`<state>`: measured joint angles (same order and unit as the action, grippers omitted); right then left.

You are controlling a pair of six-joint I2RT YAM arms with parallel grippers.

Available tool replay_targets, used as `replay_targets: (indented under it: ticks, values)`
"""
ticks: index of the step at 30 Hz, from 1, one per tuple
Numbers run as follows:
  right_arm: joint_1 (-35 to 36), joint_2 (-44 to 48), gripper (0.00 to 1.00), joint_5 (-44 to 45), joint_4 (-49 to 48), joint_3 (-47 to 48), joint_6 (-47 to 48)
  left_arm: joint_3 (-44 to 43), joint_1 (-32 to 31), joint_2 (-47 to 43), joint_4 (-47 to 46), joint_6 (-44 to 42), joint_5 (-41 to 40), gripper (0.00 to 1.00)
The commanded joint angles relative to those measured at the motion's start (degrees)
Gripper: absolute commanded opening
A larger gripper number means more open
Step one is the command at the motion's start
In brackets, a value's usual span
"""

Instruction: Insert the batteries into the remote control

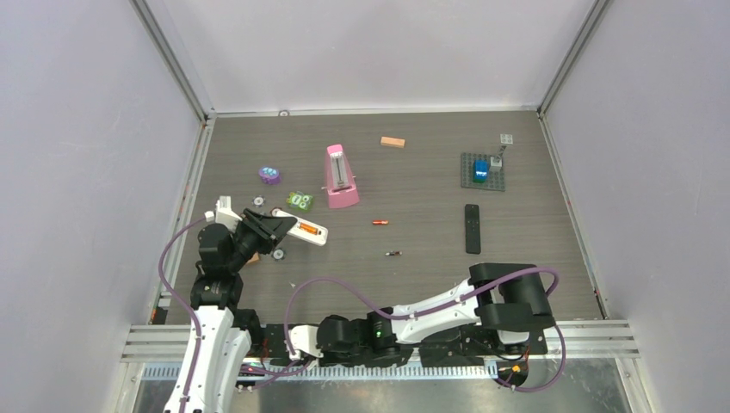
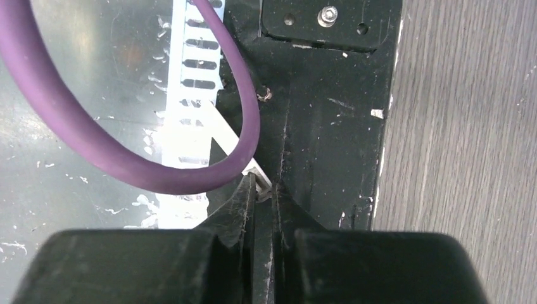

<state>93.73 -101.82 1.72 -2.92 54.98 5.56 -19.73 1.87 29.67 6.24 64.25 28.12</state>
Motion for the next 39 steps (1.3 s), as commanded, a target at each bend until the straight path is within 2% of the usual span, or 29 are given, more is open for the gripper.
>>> replay_targets:
  ticks: [1,13,21,25,28,30,33,36,39]
  values:
    - [-0.20,2.01,0.07,3.86,1.23,-2.37,-0.19,-0.49,-0.02,-0.23,-3.36,-0.08,1.19,0.00]
    - [-3.09,13.15,0.05,12.37,-1.10,-8.78,-4.19,-0.27,-0.01,0.07,-3.36,-0.06,1.58,0.00]
    - [-6.70,24.30,0.05,31.23,-1.69,-12.54,-7.77,0.20,0.02,0.37,-0.82,2.24,3.85,0.00]
    - [-6.60,30.21,0.05,44.60,-6.26,-12.99,-3.30,1.00,0.05,1.82,0.09,6.14,7.97,0.00]
    - [-6.55,32.74,0.05,50.35,-17.35,-15.08,6.20,2.14,-0.19,2.48,-0.80,8.59,10.85,0.00]
    - [-6.49,31.60,0.05,54.15,-24.26,-15.47,13.42,2.97,-0.66,2.34,-0.94,8.70,10.93,0.00]
    - [-6.61,26.97,0.05,58.86,-29.27,-14.68,22.38,5.05,-1.22,2.01,-1.71,8.48,9.66,0.00]
    - [-7.10,24.36,0.05,62.15,-31.50,-15.01,23.37,8.03,-3.92,2.08,-5.49,8.18,6.62,0.00]
    - [-7.98,24.45,0.05,63.14,-24.88,-15.81,16.14,11.26,-8.10,4.33,-12.97,8.72,2.84,0.00]
